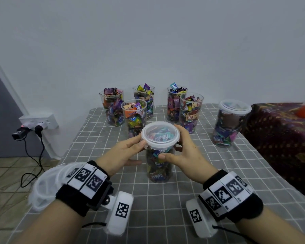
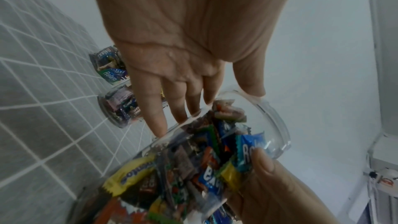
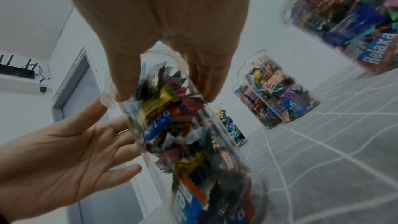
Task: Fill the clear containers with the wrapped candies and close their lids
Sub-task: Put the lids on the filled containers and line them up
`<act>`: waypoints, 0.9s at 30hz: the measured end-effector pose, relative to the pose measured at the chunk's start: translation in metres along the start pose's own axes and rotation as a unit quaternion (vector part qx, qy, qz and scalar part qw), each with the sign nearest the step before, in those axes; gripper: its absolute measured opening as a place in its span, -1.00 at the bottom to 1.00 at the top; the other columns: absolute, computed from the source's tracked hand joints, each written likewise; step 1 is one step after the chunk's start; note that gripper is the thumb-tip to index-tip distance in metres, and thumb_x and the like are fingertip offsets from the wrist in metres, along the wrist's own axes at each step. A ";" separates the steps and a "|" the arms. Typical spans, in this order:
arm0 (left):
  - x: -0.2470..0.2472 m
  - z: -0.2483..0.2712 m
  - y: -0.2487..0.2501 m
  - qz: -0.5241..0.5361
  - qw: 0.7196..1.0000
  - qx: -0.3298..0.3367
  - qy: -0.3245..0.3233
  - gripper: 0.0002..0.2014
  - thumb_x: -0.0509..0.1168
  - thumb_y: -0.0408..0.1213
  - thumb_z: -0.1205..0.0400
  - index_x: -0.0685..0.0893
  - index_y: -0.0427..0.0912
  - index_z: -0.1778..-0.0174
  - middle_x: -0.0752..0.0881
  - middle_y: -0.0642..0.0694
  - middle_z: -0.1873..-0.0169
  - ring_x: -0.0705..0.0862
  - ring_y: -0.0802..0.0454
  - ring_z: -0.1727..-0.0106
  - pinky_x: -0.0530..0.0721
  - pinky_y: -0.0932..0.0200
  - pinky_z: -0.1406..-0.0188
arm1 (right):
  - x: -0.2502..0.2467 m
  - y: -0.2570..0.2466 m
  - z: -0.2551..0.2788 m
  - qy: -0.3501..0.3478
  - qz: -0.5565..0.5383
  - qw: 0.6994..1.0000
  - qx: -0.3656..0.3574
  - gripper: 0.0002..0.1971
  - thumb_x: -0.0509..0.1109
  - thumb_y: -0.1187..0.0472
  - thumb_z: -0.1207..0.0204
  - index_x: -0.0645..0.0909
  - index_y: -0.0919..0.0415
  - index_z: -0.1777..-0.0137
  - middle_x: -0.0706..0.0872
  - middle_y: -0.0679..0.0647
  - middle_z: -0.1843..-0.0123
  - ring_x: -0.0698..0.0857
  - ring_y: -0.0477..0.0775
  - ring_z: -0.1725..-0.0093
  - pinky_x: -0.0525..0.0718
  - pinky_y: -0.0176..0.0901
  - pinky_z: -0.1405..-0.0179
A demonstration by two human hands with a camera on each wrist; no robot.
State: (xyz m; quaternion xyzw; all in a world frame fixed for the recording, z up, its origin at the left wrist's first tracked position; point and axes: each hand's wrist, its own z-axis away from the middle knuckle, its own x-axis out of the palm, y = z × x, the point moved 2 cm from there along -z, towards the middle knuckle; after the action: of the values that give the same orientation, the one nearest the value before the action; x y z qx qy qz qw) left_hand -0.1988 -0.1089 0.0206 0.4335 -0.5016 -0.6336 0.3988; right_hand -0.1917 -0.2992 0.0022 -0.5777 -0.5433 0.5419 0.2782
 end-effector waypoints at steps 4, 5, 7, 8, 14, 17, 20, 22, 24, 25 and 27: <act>0.001 0.000 0.001 0.000 1.000 0.004 -0.001 -0.73 0.16 -0.12 -0.65 0.51 0.34 -0.21 0.64 0.26 -0.19 0.58 0.36 -0.24 0.73 0.28 0.05 | -0.002 -0.002 0.000 -0.002 0.015 1.000 0.007 -0.22 0.61 0.15 -0.34 0.21 -0.10 -0.44 0.47 -0.34 -0.33 0.49 -0.25 -0.35 0.48 -0.39 -0.29; 0.001 0.000 0.000 0.001 1.000 0.005 0.001 -0.73 0.16 -0.12 -0.66 0.51 0.33 -0.21 0.64 0.26 -0.19 0.57 0.35 -0.24 0.72 0.28 0.05 | -0.002 -0.001 0.000 -0.002 0.015 1.000 0.009 -0.22 0.61 0.15 -0.34 0.21 -0.09 -0.45 0.47 -0.35 -0.32 0.48 -0.25 -0.35 0.47 -0.37 -0.30; 0.002 0.000 0.000 0.003 1.000 0.009 0.006 -0.73 0.15 -0.13 -0.67 0.50 0.32 -0.22 0.64 0.26 -0.17 0.57 0.37 -0.22 0.72 0.26 0.04 | -0.003 -0.002 -0.001 -0.003 0.015 1.000 0.013 -0.21 0.61 0.16 -0.33 0.21 -0.10 -0.44 0.47 -0.36 -0.30 0.48 -0.29 -0.34 0.45 -0.39 -0.29; 0.002 0.000 -0.001 0.003 1.000 0.012 0.008 -0.73 0.14 -0.14 -0.68 0.50 0.31 -0.22 0.64 0.27 -0.16 0.57 0.38 -0.21 0.71 0.25 0.02 | -0.002 -0.002 -0.001 -0.004 0.016 1.000 0.016 -0.21 0.62 0.16 -0.33 0.20 -0.11 -0.44 0.47 -0.38 -0.30 0.48 -0.32 -0.32 0.45 -0.41 -0.27; 0.005 0.001 -0.003 -0.001 1.000 0.022 0.022 -0.74 0.13 -0.14 -0.68 0.48 0.31 -0.22 0.62 0.28 -0.17 0.56 0.36 -0.22 0.69 0.24 0.03 | 0.004 -0.001 -0.003 -0.007 0.053 0.999 0.009 -0.10 0.67 0.19 -0.25 0.12 -0.10 -0.43 0.47 -0.23 -0.31 0.50 -0.19 -0.32 0.49 -0.24 -0.33; 0.007 0.001 -0.004 -0.002 0.999 0.026 0.025 -0.71 0.13 -0.14 -0.69 0.46 0.29 -0.28 0.61 0.27 -0.20 0.55 0.34 -0.24 0.68 0.21 -0.01 | 0.005 -0.001 -0.003 0.012 0.076 0.997 0.001 -0.09 0.68 0.17 -0.22 0.11 -0.13 -0.40 0.48 -0.18 -0.31 0.51 -0.09 -0.34 0.50 -0.07 -0.39; 0.008 0.000 -0.005 -0.001 0.999 0.030 0.032 -0.70 0.13 -0.16 -0.69 0.46 0.26 -0.32 0.63 0.26 -0.17 0.57 0.38 -0.19 0.70 0.26 0.04 | 0.004 -0.001 -0.002 0.015 0.093 0.996 0.005 -0.10 0.67 0.14 -0.23 0.10 -0.16 -0.39 0.50 -0.15 -0.32 0.53 -0.06 -0.33 0.53 0.01 -0.37; 0.010 -0.001 -0.007 0.004 0.999 0.034 0.042 -0.69 0.14 -0.19 -0.69 0.46 0.23 -0.33 0.65 0.26 -0.13 0.59 0.40 -0.15 0.70 0.30 0.06 | 0.002 -0.002 0.000 0.015 0.103 0.994 0.011 -0.11 0.67 0.12 -0.24 0.10 -0.16 -0.38 0.51 -0.14 -0.31 0.55 -0.05 -0.32 0.54 0.01 -0.34; 0.012 -0.003 -0.008 0.011 0.998 0.036 0.049 -0.68 0.16 -0.20 -0.68 0.46 0.21 -0.34 0.66 0.24 -0.13 0.60 0.35 -0.17 0.70 0.30 0.05 | 0.000 -0.002 0.002 0.016 0.108 0.994 0.015 -0.11 0.66 0.13 -0.25 0.10 -0.12 -0.40 0.53 -0.13 -0.30 0.56 -0.03 -0.31 0.55 -0.01 -0.32; 0.014 -0.003 -0.008 0.014 0.998 0.036 0.050 -0.67 0.16 -0.19 -0.68 0.46 0.21 -0.34 0.66 0.22 -0.15 0.59 0.32 -0.19 0.69 0.29 0.04 | -0.002 -0.002 0.003 0.017 0.110 0.994 0.016 -0.11 0.66 0.14 -0.26 0.10 -0.09 -0.42 0.53 -0.12 -0.30 0.56 -0.03 -0.31 0.55 -0.03 -0.32; 0.019 -0.006 -0.009 0.017 0.998 0.033 0.049 -0.67 0.17 -0.19 -0.68 0.47 0.21 -0.34 0.65 0.18 -0.19 0.59 0.29 -0.22 0.67 0.25 -0.02 | -0.007 -0.003 0.004 0.017 0.121 0.992 0.018 -0.08 0.66 0.14 -0.26 0.09 -0.03 -0.46 0.53 -0.10 -0.31 0.56 -0.03 -0.31 0.54 -0.05 -0.32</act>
State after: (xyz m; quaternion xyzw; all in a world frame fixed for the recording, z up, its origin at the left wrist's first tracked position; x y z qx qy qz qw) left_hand -0.1993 -0.1268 0.0085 0.4682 -0.5092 -0.5882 0.4188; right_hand -0.1954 -0.3064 0.0060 -0.6435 -0.4541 0.5715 0.2303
